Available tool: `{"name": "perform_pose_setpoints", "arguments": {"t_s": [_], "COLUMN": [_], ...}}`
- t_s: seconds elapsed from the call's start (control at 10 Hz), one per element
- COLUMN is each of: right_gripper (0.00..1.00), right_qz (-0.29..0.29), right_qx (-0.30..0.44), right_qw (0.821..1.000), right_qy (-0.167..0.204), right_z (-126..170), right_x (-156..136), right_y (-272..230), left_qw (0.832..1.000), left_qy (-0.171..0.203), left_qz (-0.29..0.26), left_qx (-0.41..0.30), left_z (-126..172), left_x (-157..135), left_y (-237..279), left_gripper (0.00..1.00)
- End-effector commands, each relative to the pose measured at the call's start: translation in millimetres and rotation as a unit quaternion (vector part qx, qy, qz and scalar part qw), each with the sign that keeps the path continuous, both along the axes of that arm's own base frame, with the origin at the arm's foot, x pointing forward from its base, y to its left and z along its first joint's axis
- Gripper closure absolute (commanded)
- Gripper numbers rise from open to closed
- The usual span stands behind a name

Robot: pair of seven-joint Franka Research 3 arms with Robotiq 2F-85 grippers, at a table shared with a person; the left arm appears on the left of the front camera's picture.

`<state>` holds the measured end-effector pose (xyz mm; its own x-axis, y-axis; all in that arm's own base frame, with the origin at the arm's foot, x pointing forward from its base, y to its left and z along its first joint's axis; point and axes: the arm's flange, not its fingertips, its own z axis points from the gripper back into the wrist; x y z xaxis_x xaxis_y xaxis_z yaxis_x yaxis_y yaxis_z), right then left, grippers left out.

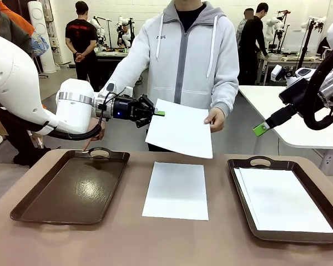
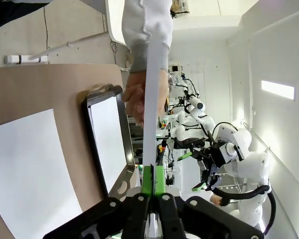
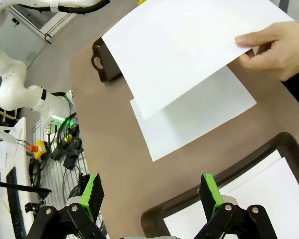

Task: Sort the A4 documents.
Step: Receive the A4 Paper, then place the A4 Paper in the designated Handle tray.

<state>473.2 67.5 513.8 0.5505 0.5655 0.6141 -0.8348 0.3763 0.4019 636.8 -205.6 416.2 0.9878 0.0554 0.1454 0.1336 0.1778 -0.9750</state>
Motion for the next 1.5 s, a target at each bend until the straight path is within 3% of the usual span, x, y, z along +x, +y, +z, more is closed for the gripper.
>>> {"name": "perform_pose_setpoints", "arguments": {"t_s": [0.0,0.2,0.3,1.4], "right_gripper": [0.00,0.00,0.00,0.00], "right_qz": [0.000,0.000,0.000,0.000], "right_qx": [0.000,0.000,0.000,0.000], "right_qw": [1.000,1.000,1.000,1.000], "right_qy": [0.000,0.000,0.000,0.000], "right_z": [-0.5,-0.5,-0.5,-0.5], "right_x": [0.2,0.2,0.2,0.2], "right_y": [0.8,0.8,0.8,0.8], "left_qw": [1.000,1.000,1.000,1.000], "left_qy": [0.000,0.013,0.000,0.000], "left_qz": [0.008,0.005,0.000,0.000], "left_qx": [-0.013,-0.019,0.000,0.000], "left_z": [1.6,1.2,-0.1,-0.1], "left_x": [-3.9,-6.7,0.0,0.0], "left_y": [1.2,4.0,0.2,0.2], "left_gripper": [1.00,1.00,1.00,1.00]}}
